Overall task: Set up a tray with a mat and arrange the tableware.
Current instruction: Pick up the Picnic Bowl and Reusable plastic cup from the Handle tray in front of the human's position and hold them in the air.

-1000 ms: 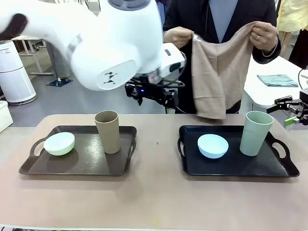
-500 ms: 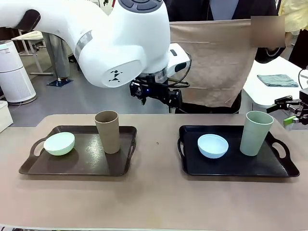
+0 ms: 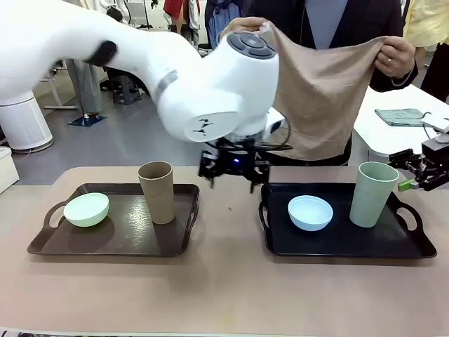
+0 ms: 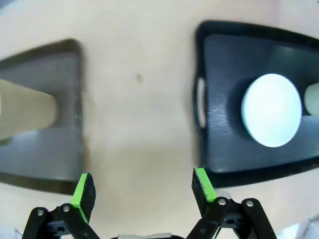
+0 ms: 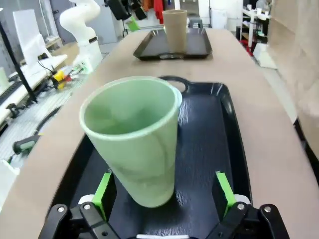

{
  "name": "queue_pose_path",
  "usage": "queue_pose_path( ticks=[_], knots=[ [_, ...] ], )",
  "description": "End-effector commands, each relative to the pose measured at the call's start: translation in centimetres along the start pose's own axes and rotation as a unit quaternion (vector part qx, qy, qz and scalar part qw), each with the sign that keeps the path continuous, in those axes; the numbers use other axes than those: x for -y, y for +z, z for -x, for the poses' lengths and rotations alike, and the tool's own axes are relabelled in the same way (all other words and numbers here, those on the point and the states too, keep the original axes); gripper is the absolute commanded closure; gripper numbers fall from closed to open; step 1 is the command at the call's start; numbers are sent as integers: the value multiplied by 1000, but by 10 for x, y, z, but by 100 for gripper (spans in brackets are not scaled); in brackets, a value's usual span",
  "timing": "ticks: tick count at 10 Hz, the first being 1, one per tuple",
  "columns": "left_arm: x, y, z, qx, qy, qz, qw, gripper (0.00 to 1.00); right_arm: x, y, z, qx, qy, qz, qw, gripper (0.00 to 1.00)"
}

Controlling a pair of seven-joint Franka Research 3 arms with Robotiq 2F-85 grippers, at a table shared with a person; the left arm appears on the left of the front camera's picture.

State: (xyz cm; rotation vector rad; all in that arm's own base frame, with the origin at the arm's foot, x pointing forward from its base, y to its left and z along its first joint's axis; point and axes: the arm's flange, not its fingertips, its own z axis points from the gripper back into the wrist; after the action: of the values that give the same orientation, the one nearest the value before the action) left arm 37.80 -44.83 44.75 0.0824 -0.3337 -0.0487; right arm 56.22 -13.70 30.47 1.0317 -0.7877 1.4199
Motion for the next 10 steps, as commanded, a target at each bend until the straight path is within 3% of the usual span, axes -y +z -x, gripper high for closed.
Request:
queue_pose_path(
  ticks=[1,5,6,7,10],
  knots=[
    [30,7,-18,-20,21,98,995,0,11,-2,17,1,19,16,1000,0],
    [40,-4,-20,-56,-19,233,971,0,4,-7,32,19,34,4,999,0],
    [42,-11,-12,-44,-50,185,980,0,-2,-10,26,26,29,15,999,0],
    [51,7,-25,-43,2,206,978,0,1,-3,35,6,21,5,1000,0],
    [51,-5,-20,-42,-30,212,976,0,1,-4,35,9,22,4,1000,0]
  ],
)
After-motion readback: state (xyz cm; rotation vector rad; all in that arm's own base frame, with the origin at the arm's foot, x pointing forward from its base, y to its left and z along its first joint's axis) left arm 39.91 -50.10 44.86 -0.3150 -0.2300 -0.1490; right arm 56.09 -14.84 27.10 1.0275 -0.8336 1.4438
